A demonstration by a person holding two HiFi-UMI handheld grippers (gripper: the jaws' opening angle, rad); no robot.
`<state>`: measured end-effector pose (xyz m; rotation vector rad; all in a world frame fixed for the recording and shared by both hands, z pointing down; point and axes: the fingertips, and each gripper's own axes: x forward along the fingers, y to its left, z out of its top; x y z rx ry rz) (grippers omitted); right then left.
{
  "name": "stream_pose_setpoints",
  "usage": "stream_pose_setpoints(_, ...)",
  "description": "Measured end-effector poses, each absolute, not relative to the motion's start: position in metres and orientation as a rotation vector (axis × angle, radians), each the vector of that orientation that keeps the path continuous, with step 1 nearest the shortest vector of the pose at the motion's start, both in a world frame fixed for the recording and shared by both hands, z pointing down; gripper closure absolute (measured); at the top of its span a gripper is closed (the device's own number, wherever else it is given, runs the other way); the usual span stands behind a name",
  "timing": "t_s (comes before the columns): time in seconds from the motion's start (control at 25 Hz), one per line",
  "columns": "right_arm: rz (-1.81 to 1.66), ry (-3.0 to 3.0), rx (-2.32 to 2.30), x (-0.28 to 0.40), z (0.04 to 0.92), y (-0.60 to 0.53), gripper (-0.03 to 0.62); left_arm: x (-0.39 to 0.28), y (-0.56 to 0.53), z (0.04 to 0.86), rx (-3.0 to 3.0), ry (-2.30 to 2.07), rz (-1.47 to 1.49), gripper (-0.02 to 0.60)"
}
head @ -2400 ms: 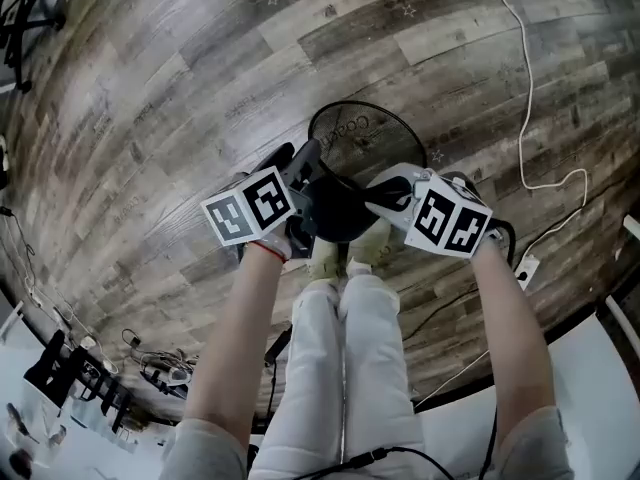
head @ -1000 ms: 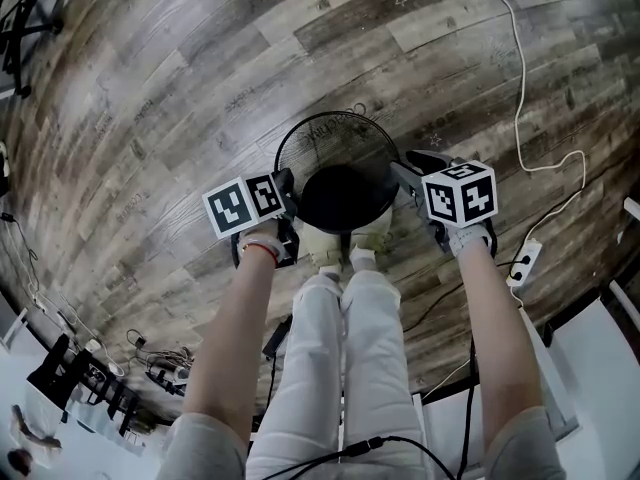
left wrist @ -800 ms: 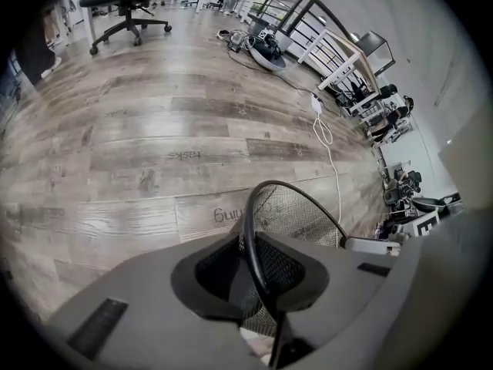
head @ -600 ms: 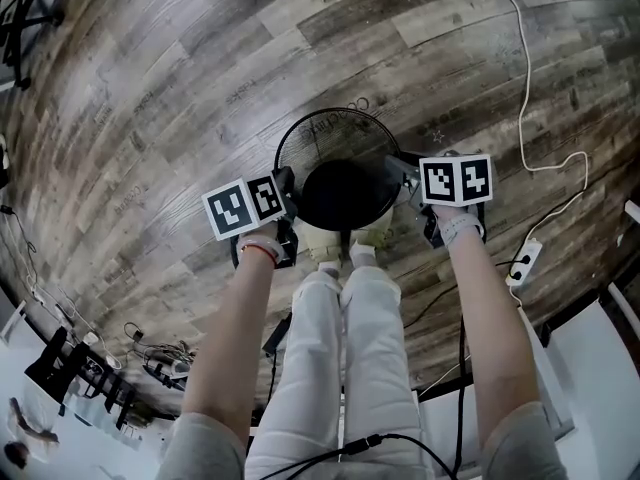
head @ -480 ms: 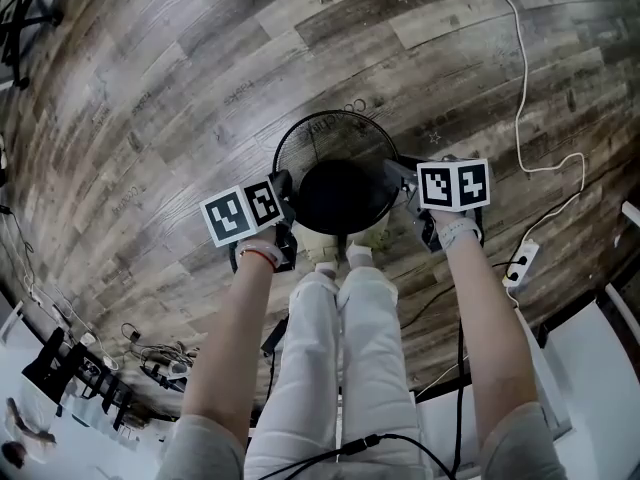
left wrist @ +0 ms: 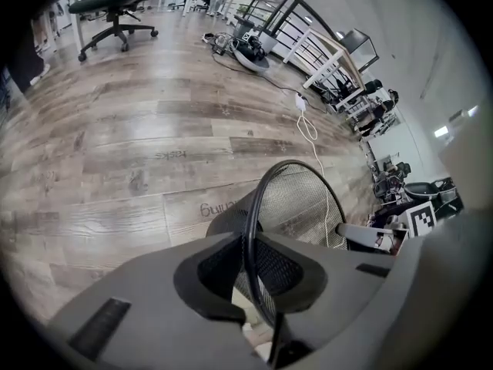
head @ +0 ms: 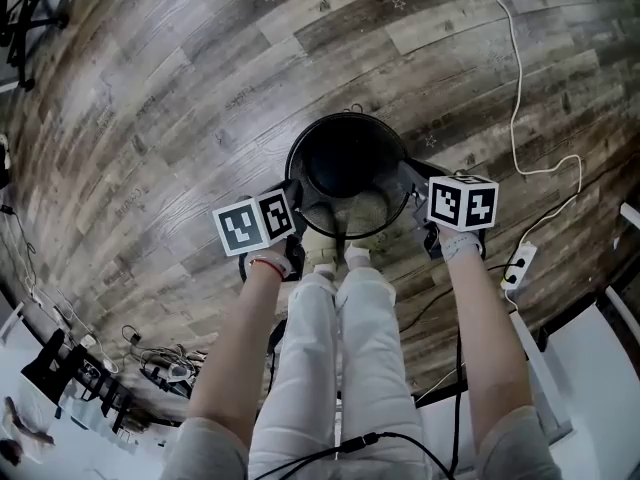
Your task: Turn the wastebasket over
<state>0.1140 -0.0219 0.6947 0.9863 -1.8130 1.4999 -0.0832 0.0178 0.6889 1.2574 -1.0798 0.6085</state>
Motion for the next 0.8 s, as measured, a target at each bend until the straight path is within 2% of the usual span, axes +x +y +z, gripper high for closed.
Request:
stream_pose_setpoints(0.28, 1.381, -1.94, 1.015, 0.121, 0.653, -0.039, 0.562, -0.076, 0.009, 0.657, 1.299, -1.11, 0.543, 0.541)
stream_pose_setpoints(0.8, 1.368, -2.018, 1.128, 0.125, 0.561, -0.05, 0.563, -0.074, -0.01, 0.57, 1.419, -1.083, 0.536, 0.543)
